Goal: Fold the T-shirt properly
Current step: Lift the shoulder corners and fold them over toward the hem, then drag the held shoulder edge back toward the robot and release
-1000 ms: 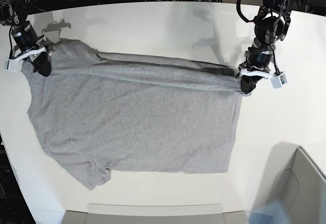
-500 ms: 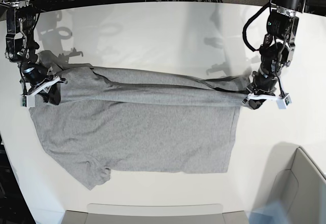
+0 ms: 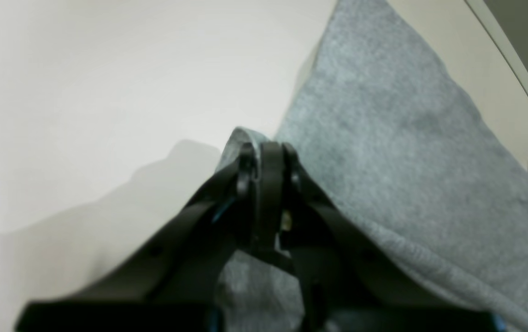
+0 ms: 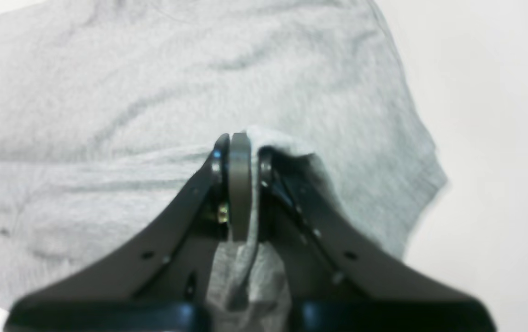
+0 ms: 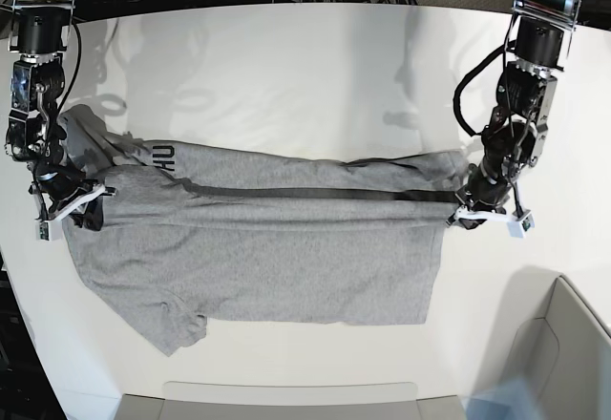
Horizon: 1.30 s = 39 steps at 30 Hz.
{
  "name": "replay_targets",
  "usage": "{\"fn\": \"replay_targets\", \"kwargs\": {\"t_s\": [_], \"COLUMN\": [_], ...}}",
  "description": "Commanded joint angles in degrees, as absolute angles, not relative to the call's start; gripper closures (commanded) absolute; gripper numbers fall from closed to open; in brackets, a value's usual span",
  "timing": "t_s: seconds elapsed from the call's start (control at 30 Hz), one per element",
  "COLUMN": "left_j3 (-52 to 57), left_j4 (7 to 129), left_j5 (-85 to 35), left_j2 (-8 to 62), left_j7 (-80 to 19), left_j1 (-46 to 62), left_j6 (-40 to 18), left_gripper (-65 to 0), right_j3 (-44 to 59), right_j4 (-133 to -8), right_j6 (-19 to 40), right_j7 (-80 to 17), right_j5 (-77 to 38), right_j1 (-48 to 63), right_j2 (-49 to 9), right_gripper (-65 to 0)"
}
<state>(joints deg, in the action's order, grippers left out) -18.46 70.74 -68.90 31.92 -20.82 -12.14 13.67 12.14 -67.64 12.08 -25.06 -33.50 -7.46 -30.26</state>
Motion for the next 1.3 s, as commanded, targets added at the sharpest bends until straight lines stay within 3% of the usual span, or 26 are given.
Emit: {"fn": "replay_targets", "kwargs": {"t_s": [0.0, 0.27, 0.37, 0.5, 0.57, 0.7, 0.87, 1.1, 1.27], "left_j3": [-18.07, -18.07, -18.07, -18.07, -18.15, -17.63, -17.54, -17.54, -17.54], "left_j4": [70.64, 67.21, 67.3, 68.79, 70.99, 75.65, 79.52, 81.01, 81.01], "left_j5": [-68.35, -68.35, -68.35, -68.44, -68.44, -68.44, -68.44, -68.53, -68.44], "left_j2": [33.19, 33.19, 33.1, 33.1, 33.27, 33.45, 33.54, 35.74, 36.0], "left_j7": [-19.3, -19.65, -19.91, -19.91, -19.91, -19.91, -19.91, -21.05, -25.71], "left_j1": [-14.55, -16.84, -16.84, -16.22, -14.81, -13.05, -7.78, -3.12, -3.03], "left_j6": [13.76, 13.76, 13.76, 13.76, 13.76, 14.29, 14.37, 14.46, 14.46], "left_gripper": [0.0, 0.0, 0.0, -16.0, -18.0, -18.0, -18.0, -18.2, -18.3], "right_j3": [12.7, 12.7, 13.05, 13.05, 13.14, 15.25, 28.53, 34.86, 36.7], "right_j4": [-67.56, -63.6, -63.96, -65.36, -67.47, -73.89, -80.66, -81.01, -79.25], "right_j6": [11.82, 13.85, 13.76, 13.76, 13.76, 13.76, 13.85, 14.11, 19.56], "right_j7": [-23.25, -23.25, -23.25, -23.25, -23.25, -23.96, -33.1, -35.65, -35.65], "right_j5": [-32.22, -24.75, -23.43, -23.43, -23.52, -23.69, -28.97, -29.23, -29.14], "right_j1": [-9.63, -15.16, -15.52, -14.64, -13.41, -9.45, -3.74, 3.74, 4.97], "right_j2": [-32.13, -28.53, -27.3, -27.21, -27.21, -27.21, -24.4, -24.66, -24.48], "right_gripper": [0.0, 0.0, -8.9, -25.4, -30.5, -30.9, -30.9, -30.9, -30.9]}}
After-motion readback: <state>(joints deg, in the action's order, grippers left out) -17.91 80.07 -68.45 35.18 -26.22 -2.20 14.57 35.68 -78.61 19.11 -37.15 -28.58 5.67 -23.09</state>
